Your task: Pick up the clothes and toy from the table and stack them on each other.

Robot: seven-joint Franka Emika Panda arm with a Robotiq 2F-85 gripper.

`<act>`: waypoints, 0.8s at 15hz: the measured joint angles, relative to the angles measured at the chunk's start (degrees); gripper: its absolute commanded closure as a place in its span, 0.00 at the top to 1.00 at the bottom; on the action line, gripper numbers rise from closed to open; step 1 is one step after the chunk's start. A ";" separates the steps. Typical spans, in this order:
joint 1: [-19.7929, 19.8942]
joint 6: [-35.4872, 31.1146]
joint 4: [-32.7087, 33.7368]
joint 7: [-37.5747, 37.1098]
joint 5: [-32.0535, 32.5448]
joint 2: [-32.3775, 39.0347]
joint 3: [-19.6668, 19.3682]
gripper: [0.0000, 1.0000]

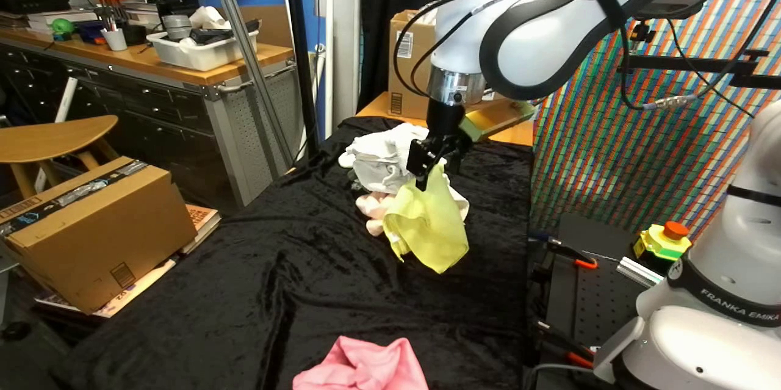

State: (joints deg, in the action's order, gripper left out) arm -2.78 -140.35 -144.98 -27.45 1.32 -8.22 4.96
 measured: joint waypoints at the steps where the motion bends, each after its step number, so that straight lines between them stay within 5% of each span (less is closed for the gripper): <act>1: -0.25 2.30 0.01 0.99 -0.75 -1.50 0.20 1.00; 6: -2.26 12.09 0.65 4.01 -2.96 -6.70 2.41 1.00; 12: -8.27 19.58 6.60 6.48 -3.27 -3.02 8.85 1.00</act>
State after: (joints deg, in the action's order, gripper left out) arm -11.05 -120.78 -138.38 -20.98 -1.95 -11.24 13.81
